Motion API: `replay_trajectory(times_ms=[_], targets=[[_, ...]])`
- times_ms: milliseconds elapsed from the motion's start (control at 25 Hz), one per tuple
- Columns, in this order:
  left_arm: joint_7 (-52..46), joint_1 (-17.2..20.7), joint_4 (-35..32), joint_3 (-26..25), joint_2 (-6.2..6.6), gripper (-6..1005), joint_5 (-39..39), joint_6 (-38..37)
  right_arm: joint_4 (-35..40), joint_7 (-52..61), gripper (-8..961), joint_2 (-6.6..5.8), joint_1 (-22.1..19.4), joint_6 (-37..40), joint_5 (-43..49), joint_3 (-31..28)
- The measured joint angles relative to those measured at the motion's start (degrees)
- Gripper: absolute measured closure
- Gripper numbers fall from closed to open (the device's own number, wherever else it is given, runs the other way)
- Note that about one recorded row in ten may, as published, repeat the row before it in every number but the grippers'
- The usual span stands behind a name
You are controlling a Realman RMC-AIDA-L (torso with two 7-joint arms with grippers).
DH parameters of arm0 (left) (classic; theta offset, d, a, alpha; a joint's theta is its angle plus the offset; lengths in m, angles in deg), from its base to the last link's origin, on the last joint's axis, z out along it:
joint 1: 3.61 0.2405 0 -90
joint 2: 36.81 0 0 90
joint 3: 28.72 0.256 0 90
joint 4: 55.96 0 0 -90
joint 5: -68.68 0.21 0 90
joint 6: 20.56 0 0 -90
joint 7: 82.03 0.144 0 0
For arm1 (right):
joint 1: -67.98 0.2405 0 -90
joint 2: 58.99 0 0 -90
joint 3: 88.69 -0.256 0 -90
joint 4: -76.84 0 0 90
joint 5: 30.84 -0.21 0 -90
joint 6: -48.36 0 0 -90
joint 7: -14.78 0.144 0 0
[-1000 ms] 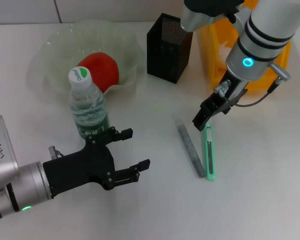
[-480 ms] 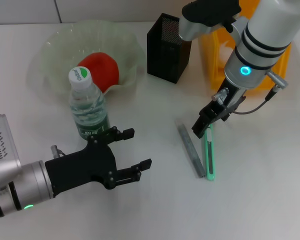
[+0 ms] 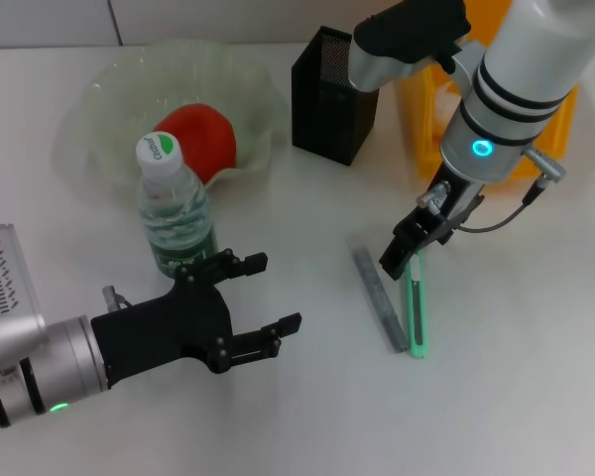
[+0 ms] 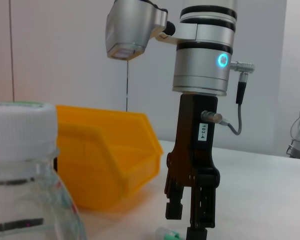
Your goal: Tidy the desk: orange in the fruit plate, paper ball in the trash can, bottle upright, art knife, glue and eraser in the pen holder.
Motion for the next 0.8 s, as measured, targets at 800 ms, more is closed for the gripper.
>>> replay_trajectory(times_ms=[800], targets=[[0.0, 0.0, 0.8, 0.0, 0.0, 197, 0.0, 0.6, -1.8, 1.7, 176, 0.0, 0.3, -0.6, -0.7, 0.1]])
